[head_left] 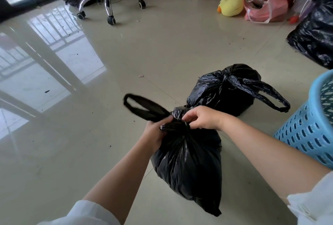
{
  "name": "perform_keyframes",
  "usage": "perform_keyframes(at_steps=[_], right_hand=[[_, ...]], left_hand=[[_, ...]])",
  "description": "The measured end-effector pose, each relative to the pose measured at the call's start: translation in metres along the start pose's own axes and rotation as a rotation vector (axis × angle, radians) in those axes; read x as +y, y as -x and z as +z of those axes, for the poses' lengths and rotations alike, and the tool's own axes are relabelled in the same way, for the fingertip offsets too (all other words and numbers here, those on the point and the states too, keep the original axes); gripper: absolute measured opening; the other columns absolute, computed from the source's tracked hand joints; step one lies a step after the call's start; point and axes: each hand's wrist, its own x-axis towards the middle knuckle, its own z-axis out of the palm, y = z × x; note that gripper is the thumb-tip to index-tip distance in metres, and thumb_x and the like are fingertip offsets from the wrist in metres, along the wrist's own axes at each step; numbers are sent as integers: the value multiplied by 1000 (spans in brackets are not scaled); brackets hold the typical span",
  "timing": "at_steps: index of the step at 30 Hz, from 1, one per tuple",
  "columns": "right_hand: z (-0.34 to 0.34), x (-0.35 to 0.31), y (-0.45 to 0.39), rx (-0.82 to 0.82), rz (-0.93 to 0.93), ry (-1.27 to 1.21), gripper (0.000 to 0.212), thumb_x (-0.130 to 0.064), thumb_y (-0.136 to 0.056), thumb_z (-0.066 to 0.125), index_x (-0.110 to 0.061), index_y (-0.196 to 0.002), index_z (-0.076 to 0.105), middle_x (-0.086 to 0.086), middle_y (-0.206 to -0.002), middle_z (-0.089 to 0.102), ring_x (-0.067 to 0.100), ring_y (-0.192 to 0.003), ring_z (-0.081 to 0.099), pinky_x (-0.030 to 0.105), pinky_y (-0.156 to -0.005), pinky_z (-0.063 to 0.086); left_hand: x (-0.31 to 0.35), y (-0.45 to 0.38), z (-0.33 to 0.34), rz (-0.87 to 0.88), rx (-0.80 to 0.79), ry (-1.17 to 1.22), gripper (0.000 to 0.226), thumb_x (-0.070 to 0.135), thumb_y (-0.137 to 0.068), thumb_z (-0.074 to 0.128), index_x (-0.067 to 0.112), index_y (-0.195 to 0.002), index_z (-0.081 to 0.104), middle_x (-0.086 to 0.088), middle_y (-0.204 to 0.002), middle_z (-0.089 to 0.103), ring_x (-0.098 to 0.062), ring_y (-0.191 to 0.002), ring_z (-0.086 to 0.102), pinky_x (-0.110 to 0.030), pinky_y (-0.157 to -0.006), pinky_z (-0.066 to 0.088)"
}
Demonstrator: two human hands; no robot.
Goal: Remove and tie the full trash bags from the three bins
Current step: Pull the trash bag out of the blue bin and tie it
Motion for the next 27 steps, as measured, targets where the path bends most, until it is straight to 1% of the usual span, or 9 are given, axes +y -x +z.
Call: perform_keyframes(at_steps=[2,4,6,9,12,14,17,21,27], right_hand=[[-7,-4,7,51,-26,43,27,1,-84,57,-2,-110,66,-3,-84,68,-11,-65,62,2,-62,46],[-11,-7,14,113,-76,336,29,-1,-85,51,-5,-109,67,8,-103,70,12,-98,61,21,-84,48],[-10,-13,18,190,-108,693,29,-5,-86,45,-6,-107,65,11,-107,66,24,-111,50,34,-92,46],[-4,-24,22,265,-129,825,27,-5,-88,41,-2,-106,60,13,-110,60,28,-111,48,35,-92,44],[6,-23,25,269,-121,815,25,-3,-87,42,1,-106,58,15,-113,56,30,-111,51,35,-89,44],[9,-13,25,251,-79,795,25,-2,-87,42,1,-105,58,16,-112,56,32,-108,52,36,-88,45],[12,9,23,226,-28,749,23,0,-85,42,1,-100,59,15,-107,56,33,-103,55,38,-86,50],[16,20,22,203,-4,712,26,-3,-88,43,-2,-106,61,14,-112,57,33,-107,54,37,-88,49],[20,17,17,166,10,687,25,-6,-90,43,-4,-106,62,12,-114,57,31,-107,53,38,-88,48]], left_hand=[[10,1,0,-41,-8,159,30,21,-97,42,8,-74,58,-1,-54,67,-13,-53,67,-27,-64,52],[22,-2,-3,19,45,317,35,26,-99,35,10,-74,53,-1,-50,66,-15,-60,65,-28,-67,46],[31,-5,-5,57,78,368,39,25,-101,29,10,-69,46,0,-42,59,-15,-51,63,-29,-67,45],[36,-5,-3,47,95,351,43,18,-100,23,13,-59,30,4,-32,36,-10,-27,39,-27,-58,39],[38,-6,-3,30,166,192,43,16,-99,23,15,-56,25,8,-28,26,-7,-22,25,-17,-40,33],[35,-9,-5,13,267,103,43,14,-99,25,15,-56,27,6,-25,24,-5,-20,23,-10,-34,29],[30,-10,-11,-43,408,22,41,15,-99,28,15,-58,27,6,-28,27,-6,-23,24,-17,-42,23],[26,-14,-14,-94,545,-50,36,15,-98,31,14,-62,30,-2,-55,27,-13,-46,24,-22,-48,26],[22,-17,-21,-99,606,-120,32,14,-98,32,12,-66,34,-5,-60,32,-16,-50,31,-26,-47,31]])
